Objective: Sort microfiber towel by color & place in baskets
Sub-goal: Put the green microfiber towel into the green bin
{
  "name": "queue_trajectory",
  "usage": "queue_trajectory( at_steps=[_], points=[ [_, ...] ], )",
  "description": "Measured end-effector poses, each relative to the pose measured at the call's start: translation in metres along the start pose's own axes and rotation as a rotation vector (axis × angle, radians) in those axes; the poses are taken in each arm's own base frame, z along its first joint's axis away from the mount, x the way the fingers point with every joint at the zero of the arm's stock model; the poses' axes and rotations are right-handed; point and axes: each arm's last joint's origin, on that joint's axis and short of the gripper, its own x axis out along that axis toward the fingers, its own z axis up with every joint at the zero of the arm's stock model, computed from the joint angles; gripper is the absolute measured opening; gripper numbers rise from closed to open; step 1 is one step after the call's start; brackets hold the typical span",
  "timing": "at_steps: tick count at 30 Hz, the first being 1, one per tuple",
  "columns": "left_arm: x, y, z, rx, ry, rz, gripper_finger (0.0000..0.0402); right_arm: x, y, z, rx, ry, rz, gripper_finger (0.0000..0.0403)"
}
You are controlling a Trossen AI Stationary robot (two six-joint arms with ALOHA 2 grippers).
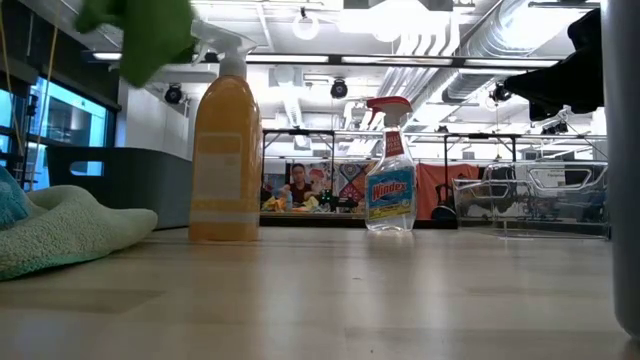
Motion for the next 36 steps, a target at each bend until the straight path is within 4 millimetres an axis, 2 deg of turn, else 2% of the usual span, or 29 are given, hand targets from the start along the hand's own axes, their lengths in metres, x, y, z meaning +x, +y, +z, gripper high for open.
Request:
queue_trajectory(
  at_steps=[6,11,14,18,21,26,31,36],
  points=[
    [0.03,-0.021,-0.026,0.159,0.133,0.12,0.0,0.0,0.0,0.0,0.0,0.0,0.0,0.0],
    [0.069,-0.037,-0.05,0.293,0.285,0.116,0.0,0.0,0.0,0.0,0.0,0.0,0.0,0.0],
    [0.092,-0.035,-0.06,0.349,0.359,0.119,0.0,0.0,0.0,0.0,0.0,0.0,0.0,0.0],
    [0.114,-0.014,-0.073,0.406,0.495,0.202,0.0,0.0,0.0,0.0,0.0,0.0,0.0,0.0],
    [0.122,0.003,-0.075,0.39,0.552,0.246,0.0,0.0,0.0,0.0,0.0,0.0,0.0,0.0],
    [0.123,0.02,-0.065,0.36,0.522,0.307,0.0,0.0,0.0,0.0,0.0,0.0,0.0,0.0],
    [0.122,0.025,-0.049,0.398,0.432,0.327,0.0,0.0,0.0,0.0,0.0,0.0,0.0,0.0],
    [0.133,0.026,-0.055,0.476,0.515,0.332,0.0,0.0,0.0,0.0,0.0,0.0,0.0,0.0]
  ],
)
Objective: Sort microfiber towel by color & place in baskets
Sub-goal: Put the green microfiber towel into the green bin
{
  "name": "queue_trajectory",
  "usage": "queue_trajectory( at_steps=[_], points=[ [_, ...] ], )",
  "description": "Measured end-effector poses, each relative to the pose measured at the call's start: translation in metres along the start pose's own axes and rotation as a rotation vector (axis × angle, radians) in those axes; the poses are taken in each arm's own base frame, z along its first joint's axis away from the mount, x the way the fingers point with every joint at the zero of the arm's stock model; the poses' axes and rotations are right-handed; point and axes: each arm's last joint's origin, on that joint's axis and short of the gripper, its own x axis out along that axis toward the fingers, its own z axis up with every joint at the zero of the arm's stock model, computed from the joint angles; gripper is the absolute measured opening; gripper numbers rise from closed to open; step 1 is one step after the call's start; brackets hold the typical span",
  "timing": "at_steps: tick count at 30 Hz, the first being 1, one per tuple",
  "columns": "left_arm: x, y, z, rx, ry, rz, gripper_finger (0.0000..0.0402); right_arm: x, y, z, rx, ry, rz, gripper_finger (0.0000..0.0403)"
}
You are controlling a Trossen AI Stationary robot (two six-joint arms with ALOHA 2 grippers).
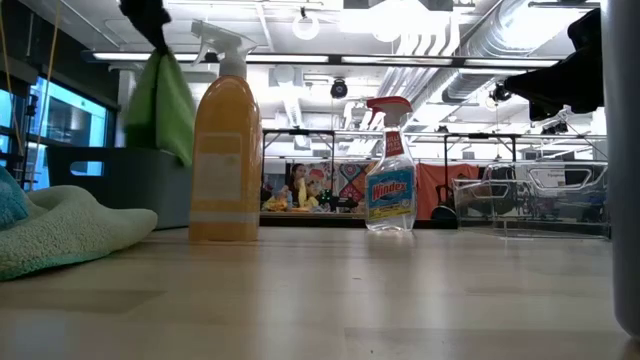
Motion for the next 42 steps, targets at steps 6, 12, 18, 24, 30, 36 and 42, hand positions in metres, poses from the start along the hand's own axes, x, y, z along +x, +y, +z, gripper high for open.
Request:
queue_trajectory(
  at_steps=[6,12,18,24,30,36,42],
  points=[
    [0.01,0.001,0.003,0.055,0.08,0.111,0.0,0.0,0.0,0.0,0.0,0.0,0.0,0.0],
    [0.002,0.009,0.002,0.071,0.06,0.202,0.0,0.0,0.0,0.0,0.0,0.0,0.0,0.0],
    [-0.001,0.007,-0.001,0.021,0.02,0.12,0.0,0.0,0.0,0.0,0.0,0.0,0.0,0.0],
    [0.004,-0.001,-0.002,-0.108,0.029,-0.012,0.0,0.0,0.0,0.0,0.0,0.0,0.0,0.0],
    [0.026,-0.025,-0.018,-0.121,0.162,-0.041,0.0,0.0,0.0,0.0,0.0,0.0,0.0,0.0],
    [0.047,-0.062,-0.049,-0.117,0.265,-0.115,0.0,0.0,0.0,0.0,0.0,0.001,0.0,0.0],
    [0.058,-0.094,-0.067,-0.097,0.318,-0.34,0.0,0.0,0.0,0.0,0.0,0.001,0.0,0.0]
  ],
)
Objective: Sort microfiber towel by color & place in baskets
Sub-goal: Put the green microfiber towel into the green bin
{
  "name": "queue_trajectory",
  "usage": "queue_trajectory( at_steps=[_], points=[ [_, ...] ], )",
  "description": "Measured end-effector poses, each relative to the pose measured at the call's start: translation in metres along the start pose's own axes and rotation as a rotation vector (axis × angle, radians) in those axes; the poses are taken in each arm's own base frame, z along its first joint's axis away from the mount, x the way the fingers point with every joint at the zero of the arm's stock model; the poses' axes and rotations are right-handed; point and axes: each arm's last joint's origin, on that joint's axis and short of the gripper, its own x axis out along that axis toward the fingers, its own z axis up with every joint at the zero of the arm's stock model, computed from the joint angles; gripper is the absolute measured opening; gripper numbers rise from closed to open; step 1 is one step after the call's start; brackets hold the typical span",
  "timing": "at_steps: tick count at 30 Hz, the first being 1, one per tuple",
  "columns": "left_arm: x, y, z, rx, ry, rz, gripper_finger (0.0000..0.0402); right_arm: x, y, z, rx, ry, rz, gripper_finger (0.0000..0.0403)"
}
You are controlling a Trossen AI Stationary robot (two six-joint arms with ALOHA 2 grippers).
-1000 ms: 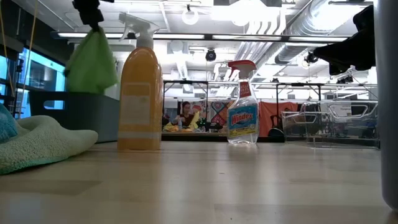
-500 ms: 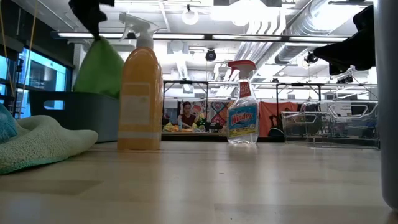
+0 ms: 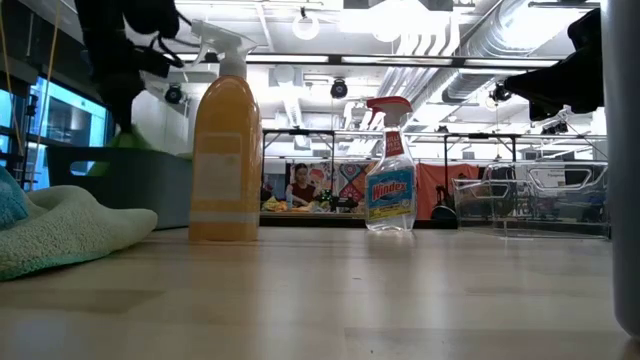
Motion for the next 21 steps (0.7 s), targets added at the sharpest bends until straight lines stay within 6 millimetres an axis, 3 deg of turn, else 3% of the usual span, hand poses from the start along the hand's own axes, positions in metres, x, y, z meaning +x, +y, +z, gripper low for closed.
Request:
queue_trajectory(
  at_steps=[10,21],
  points=[
    [0.007,-0.016,0.0,0.129,0.074,-0.326,0.0,0.0,0.0,0.0,0.0,0.0,0.0,0.0],
    [0.04,-0.017,0.015,0.332,0.221,-0.292,0.0,0.0,0.0,0.0,0.0,0.0,0.0,0.0]
  ],
)
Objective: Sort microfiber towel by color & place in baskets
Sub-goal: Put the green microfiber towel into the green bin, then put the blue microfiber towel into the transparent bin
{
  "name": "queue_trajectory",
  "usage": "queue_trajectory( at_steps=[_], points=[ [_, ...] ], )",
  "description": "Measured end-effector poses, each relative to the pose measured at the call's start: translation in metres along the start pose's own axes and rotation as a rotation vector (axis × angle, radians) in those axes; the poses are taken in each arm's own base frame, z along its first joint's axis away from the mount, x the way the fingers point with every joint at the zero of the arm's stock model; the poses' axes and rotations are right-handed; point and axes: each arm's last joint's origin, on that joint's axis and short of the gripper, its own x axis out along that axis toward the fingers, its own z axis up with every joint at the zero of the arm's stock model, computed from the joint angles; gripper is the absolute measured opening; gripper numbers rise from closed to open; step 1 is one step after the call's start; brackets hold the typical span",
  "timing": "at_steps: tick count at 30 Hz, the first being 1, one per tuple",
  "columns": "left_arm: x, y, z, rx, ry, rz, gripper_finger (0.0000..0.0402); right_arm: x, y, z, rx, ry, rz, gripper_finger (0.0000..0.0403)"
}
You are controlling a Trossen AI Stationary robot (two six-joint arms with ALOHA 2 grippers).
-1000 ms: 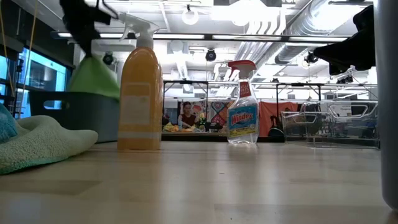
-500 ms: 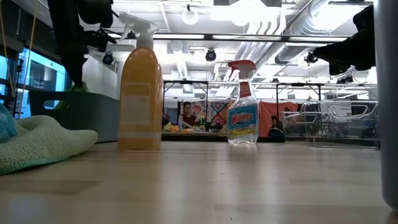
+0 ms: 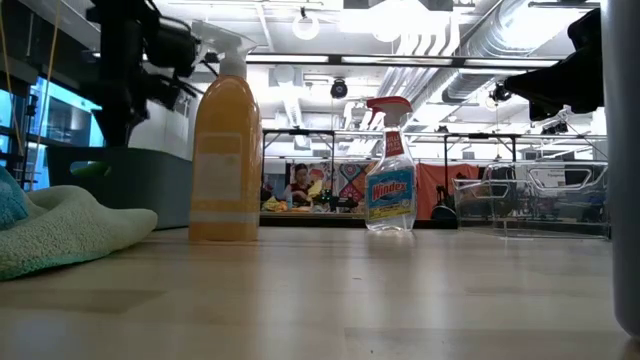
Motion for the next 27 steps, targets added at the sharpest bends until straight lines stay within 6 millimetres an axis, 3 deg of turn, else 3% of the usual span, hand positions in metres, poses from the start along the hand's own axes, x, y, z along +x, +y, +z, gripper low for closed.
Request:
queue_trajectory(
  at_steps=[7,16,22,27],
  points=[
    [0.013,0.006,0.007,0.059,0.091,0.033,0.0024,0.0,0.0,0.0,0.0,0.0,0.0,0.0],
    [0.005,0.005,0.002,0.035,0.054,0.048,0.0137,0.0,0.0,0.0,0.0,0.0,0.0,0.0],
    [-0.02,0.01,0.004,-0.018,-0.022,0.076,0.02,0.0,0.0,0.0,0.0,0.0,0.0,0.0],
    [-0.053,0.018,0.01,-0.074,-0.123,0.112,0.0221,0.0,0.0,0.0,0.0,0.0,0.0,0.0]
  ],
)
